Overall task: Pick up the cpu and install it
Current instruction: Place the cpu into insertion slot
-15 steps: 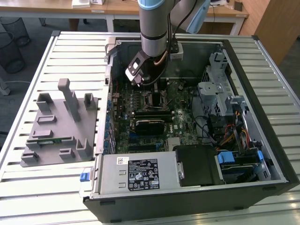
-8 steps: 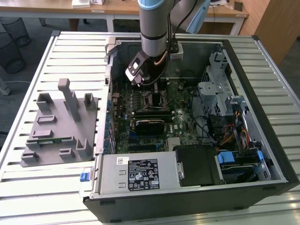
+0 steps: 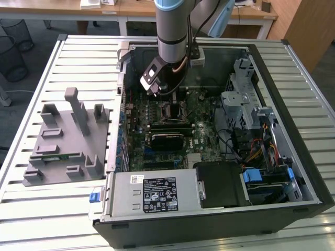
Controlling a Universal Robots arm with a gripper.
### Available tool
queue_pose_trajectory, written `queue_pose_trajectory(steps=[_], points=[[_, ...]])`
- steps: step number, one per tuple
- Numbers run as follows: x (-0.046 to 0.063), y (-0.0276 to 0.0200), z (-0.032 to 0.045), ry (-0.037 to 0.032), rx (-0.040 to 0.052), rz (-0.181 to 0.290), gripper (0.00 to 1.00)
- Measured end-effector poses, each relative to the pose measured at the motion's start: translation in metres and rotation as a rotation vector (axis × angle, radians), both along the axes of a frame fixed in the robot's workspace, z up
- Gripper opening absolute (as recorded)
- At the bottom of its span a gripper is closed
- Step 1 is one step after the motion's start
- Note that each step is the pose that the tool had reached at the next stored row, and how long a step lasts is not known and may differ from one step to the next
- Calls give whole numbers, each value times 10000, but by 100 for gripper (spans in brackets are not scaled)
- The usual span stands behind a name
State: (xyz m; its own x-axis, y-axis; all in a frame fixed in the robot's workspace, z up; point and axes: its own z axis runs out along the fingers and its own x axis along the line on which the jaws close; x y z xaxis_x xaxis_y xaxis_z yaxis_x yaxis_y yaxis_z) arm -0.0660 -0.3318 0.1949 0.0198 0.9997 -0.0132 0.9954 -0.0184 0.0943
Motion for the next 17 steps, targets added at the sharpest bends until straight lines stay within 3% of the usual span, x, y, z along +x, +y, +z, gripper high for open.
queue_pose_trajectory(steps=[3, 17], points=[[0, 0, 4, -2, 3, 1, 52], [11, 0, 9, 3, 0, 16, 52]])
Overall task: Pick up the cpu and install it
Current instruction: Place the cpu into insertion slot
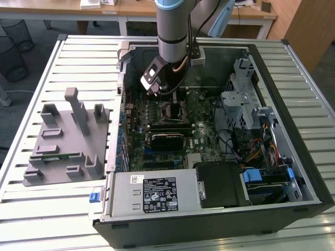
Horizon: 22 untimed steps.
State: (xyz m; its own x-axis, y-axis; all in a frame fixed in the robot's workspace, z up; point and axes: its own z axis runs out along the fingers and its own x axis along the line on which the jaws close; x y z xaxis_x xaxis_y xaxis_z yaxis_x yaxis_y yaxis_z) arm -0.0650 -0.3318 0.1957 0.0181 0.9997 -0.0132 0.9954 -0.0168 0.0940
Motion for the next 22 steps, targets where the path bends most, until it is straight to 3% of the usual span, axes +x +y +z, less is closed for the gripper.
queue_pose_trajectory(steps=[3, 4, 12, 14, 16, 18, 22], points=[[1, 0, -1, 0, -1, -1, 53], [1, 0, -2, -1, 1, -1, 60], [1, 0, 34, -1, 1, -1, 60], [1, 0, 66, -1, 2, -1, 52], [1, 0, 97, 0, 1, -1, 52], [1, 0, 117, 0, -2, 0, 40], [1, 0, 145, -1, -7, 0, 28]])
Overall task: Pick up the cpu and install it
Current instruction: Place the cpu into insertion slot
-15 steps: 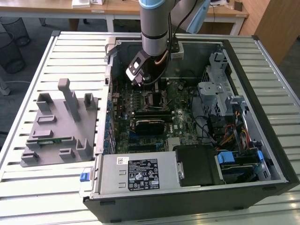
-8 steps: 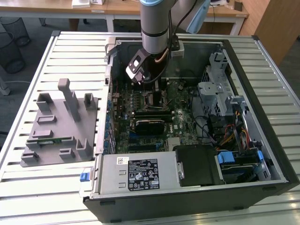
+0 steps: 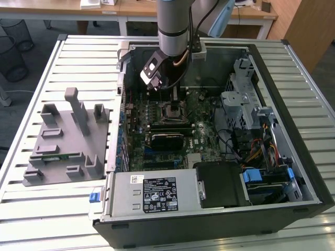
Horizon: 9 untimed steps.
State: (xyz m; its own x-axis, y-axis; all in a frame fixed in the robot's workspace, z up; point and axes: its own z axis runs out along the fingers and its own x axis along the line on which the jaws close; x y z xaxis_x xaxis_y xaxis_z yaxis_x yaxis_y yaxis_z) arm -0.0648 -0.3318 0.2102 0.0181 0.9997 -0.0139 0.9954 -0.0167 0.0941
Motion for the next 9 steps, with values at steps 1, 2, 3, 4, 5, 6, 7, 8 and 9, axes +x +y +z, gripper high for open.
queue_pose_trajectory(steps=[1, 2, 3, 4, 5, 6, 7, 8, 9], points=[[0, 0, 8, 1, -1, 0, 22], [0, 0, 15, 1, -2, 0, 16], [0, 0, 22, 2, -3, -1, 11], [0, 0, 29, 1, -3, -1, 11], [0, 0, 38, 2, -4, -1, 11], [0, 0, 46, 1, -4, -1, 11], [0, 0, 53, 1, -3, -1, 11], [0, 0, 60, 1, -3, -1, 11], [0, 0, 67, 1, -3, -1, 11]])
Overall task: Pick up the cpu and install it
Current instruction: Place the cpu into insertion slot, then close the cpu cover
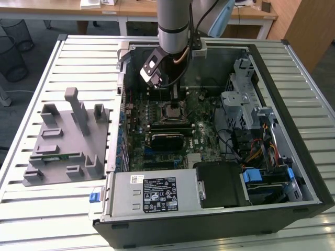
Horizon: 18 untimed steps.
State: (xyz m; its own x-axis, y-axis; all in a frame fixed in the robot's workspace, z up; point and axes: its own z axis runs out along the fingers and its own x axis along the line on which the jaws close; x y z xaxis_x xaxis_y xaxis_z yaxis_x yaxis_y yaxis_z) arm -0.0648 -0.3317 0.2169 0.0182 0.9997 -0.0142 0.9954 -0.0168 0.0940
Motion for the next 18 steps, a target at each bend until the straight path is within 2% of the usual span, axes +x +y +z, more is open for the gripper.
queue_pose_trajectory(steps=[18], points=[[0, 0, 89, 0, 0, 0, 11]])
